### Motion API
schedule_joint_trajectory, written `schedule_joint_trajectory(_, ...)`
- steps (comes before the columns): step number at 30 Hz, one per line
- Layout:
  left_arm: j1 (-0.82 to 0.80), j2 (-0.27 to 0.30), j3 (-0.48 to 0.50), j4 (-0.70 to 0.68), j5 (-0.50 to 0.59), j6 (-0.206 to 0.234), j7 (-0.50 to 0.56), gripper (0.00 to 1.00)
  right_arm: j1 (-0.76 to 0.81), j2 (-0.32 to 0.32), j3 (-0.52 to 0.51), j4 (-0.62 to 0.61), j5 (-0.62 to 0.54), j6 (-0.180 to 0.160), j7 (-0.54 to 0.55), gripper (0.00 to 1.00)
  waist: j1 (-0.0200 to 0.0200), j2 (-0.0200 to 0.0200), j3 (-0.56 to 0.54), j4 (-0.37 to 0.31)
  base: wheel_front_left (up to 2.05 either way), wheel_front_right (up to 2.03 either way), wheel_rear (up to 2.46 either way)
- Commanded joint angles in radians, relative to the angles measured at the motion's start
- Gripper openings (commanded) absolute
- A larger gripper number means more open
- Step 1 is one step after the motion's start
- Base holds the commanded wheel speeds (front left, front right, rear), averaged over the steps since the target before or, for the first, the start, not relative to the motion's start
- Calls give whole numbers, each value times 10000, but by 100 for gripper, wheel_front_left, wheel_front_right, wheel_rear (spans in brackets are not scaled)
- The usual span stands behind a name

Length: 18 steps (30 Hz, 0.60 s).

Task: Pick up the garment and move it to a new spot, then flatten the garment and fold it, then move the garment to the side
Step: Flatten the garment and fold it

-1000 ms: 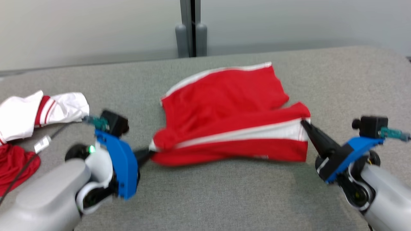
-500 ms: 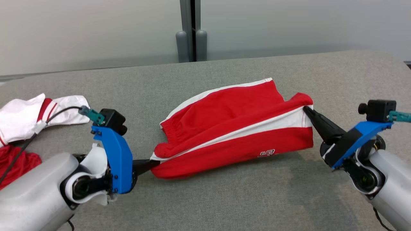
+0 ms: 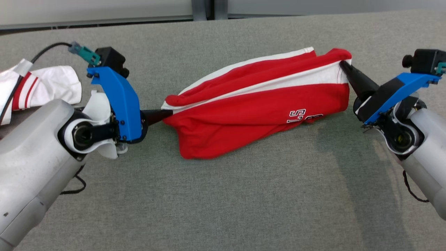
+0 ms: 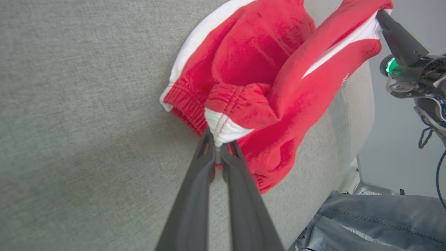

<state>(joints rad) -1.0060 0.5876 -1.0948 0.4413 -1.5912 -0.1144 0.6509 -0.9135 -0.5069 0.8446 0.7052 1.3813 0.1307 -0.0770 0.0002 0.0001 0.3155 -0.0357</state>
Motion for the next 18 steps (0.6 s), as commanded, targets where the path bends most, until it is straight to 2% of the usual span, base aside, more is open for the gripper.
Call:
schedule_joint_trajectory(1,-342,-120,111,258,65,-50,13,0,-398,63,-8,212,80,1,12,0,-2,-1,411,215,0,0,0)
schedule_joint_trajectory(9,-1198,-857,249,1411,281,-153,-119,0,-1271,377,255,1304,217,1,205,0,-2,-1,1154,249,0,0,0)
schedule_joint_trajectory(10,-1240,-904,241,1493,320,-164,-156,18,-1305,431,273,1410,278,1,185,0,-2,-1,1168,248,0,0,0)
schedule_joint_trajectory(11,-1273,-948,237,1572,364,-173,-195,47,-1334,460,295,1498,301,1,156,27,-2,-1,1174,246,0,0,0)
schedule_joint_trajectory(12,-1284,-998,229,1629,365,-174,-199,100,-1350,483,324,1569,310,1,136,89,-2,-1,1165,246,0,0,0)
schedule_joint_trajectory(13,-1273,-1047,221,1656,380,-179,-228,100,-1344,511,353,1633,340,1,93,100,-2,-1,1137,247,0,0,0)
schedule_joint_trajectory(18,-1170,-982,199,1440,604,-188,-642,100,-1292,526,349,1520,161,1,-1186,100,-2,-1,914,240,0,0,0)
